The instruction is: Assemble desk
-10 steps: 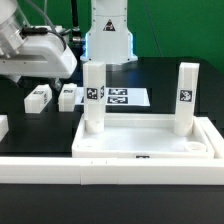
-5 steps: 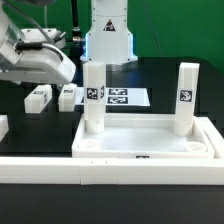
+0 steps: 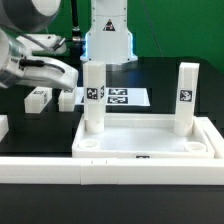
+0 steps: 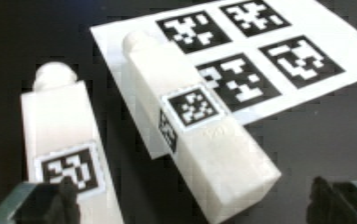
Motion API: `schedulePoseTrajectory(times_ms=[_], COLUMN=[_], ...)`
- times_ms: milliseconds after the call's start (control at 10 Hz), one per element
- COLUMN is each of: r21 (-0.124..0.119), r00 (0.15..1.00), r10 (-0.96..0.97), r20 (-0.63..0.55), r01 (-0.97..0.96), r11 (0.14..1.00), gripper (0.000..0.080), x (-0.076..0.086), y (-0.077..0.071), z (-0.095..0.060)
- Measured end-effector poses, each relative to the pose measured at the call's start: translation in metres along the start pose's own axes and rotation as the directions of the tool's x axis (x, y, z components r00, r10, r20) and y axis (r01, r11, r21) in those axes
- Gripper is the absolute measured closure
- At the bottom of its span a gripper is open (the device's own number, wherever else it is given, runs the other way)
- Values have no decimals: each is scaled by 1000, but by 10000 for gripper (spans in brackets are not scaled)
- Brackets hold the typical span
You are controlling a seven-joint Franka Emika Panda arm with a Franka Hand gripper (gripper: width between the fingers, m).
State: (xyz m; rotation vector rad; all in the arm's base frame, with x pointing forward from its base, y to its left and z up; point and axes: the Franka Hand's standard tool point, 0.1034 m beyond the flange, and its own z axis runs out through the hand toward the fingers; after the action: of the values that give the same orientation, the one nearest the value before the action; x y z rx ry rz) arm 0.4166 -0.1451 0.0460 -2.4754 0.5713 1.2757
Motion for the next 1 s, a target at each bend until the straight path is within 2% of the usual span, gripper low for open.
schedulePoseTrajectory(times_ms=[300,600,700,800,900,1000], r21=[8,11,24,22,12,6], r00=[1000,998,989,983,987,989], r10=[5,9,15,12,6,2], r20=[28,58,149,181,159,150], r01=[-5,-9,-19,-17,-8,-3], r11=[1000,1000,1000,1000,1000,1000], gripper=[150,150,150,150,150,150], x=[-15,-16,-21,-14,-10,-13], y=[-1,1,2,2,-2,-7], z=[21,23,23,9,7,10])
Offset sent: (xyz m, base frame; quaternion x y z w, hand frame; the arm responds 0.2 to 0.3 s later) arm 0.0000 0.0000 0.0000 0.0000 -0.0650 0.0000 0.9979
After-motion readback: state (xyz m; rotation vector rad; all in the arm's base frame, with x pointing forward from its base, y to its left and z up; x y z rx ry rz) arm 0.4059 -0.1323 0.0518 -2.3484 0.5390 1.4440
